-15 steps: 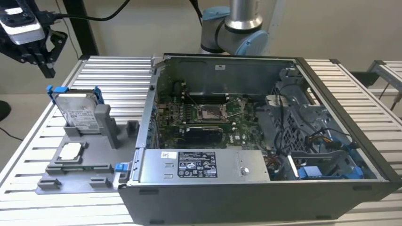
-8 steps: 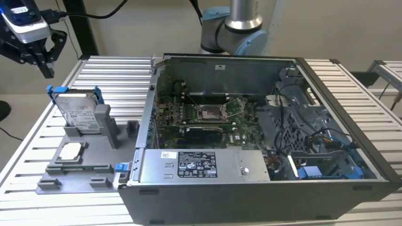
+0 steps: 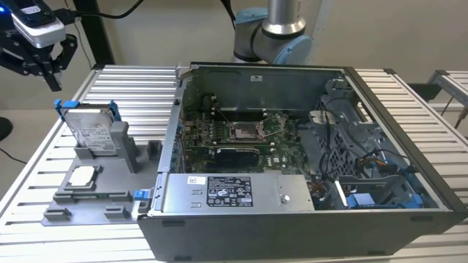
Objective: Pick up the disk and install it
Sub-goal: 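Pick up the disk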
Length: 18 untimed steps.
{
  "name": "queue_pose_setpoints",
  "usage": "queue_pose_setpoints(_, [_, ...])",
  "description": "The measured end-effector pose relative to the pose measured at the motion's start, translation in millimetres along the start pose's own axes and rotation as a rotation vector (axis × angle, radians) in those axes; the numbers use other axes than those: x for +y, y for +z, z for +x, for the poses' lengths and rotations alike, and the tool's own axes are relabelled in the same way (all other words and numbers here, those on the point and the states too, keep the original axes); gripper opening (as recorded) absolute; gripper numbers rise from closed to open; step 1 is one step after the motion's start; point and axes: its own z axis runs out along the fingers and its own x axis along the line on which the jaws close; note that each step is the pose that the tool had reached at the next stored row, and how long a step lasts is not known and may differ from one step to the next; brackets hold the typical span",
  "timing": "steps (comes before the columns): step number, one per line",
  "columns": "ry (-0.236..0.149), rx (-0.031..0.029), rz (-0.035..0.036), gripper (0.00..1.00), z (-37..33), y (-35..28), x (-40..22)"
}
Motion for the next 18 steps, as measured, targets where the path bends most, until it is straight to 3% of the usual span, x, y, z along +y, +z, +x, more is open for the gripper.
queue_pose_setpoints(6, [-0.105,0.0086,0.0007,0.00,0.0,0.0,0.0])
queue_pose_setpoints(10, [-0.173,0.0107,0.0062,0.00,0.0,0.0,0.0])
queue_pose_setpoints(18, [-0.294,-0.0047,0.0294,0.00,-0.1,0.0,0.0])
